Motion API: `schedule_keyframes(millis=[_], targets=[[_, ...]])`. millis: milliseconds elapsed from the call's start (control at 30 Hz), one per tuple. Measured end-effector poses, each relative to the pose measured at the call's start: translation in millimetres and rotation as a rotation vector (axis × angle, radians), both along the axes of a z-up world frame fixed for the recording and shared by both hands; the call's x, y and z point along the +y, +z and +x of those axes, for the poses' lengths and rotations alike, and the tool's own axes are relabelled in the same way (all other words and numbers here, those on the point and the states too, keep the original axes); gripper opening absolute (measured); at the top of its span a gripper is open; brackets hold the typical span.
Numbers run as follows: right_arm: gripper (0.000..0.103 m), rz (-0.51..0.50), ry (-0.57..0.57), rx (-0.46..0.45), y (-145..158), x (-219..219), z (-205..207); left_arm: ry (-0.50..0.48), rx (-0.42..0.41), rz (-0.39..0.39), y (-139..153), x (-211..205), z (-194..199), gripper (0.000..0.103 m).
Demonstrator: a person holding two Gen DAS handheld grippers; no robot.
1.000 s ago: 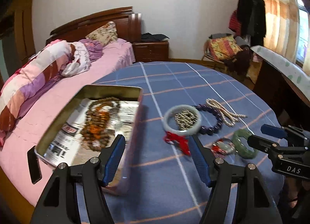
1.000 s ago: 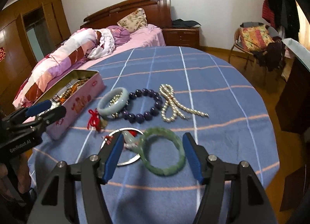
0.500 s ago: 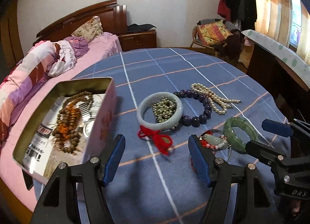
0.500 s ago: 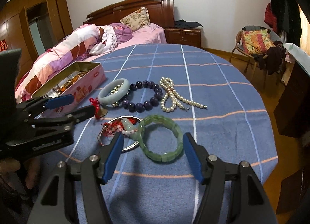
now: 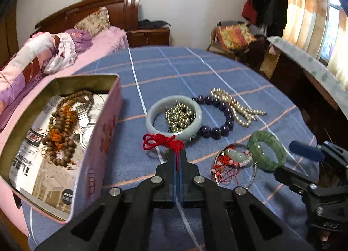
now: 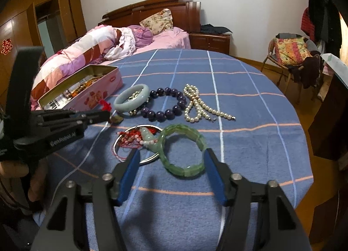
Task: Organize jewelry
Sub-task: 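Grasp the red cord knot with the left gripper while the right gripper grasps the green jade bangle, then carry the red cord knot and green jade bangle over the tin with both grippers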
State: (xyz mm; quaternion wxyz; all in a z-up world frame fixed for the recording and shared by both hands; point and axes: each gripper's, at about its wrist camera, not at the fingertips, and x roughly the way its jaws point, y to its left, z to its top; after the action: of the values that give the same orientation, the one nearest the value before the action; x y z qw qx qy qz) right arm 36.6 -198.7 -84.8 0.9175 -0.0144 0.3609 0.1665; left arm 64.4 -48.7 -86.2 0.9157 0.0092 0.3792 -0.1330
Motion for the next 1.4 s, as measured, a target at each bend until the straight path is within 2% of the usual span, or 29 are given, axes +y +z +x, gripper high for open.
schedule_keyframes(millis=[100,233,400,633,667,700,800,1400], targets=[[0.046,-0.004,0.014,0.012,-3,2,0,0.014,-0.02,-0.01,2,3,-3,0.0],[0.042,-0.015,0.02,0.009,-4,5,0,0.017,-0.035,-0.012,4,5,-1,0.0],[0.03,-0.036,0.022,0.007,-6,5,1,0.017,-0.054,-0.004,6,5,-3,0.0],[0.027,-0.069,0.059,0.028,-11,12,1,0.012,-0.062,0.003,6,4,-5,0.0],[0.023,-0.075,0.063,0.031,-12,14,1,0.013,-0.062,0.002,6,5,-5,0.0],[0.013,-0.082,0.068,0.032,-14,15,0,0.014,-0.063,0.0,6,5,-5,0.0],[0.009,-0.104,0.078,0.024,-14,18,-3,0.015,-0.067,-0.004,7,6,-6,0.0],[0.009,-0.034,0.042,-0.053,9,9,-5,0.019,-0.115,-0.054,27,14,-24,0.0]])
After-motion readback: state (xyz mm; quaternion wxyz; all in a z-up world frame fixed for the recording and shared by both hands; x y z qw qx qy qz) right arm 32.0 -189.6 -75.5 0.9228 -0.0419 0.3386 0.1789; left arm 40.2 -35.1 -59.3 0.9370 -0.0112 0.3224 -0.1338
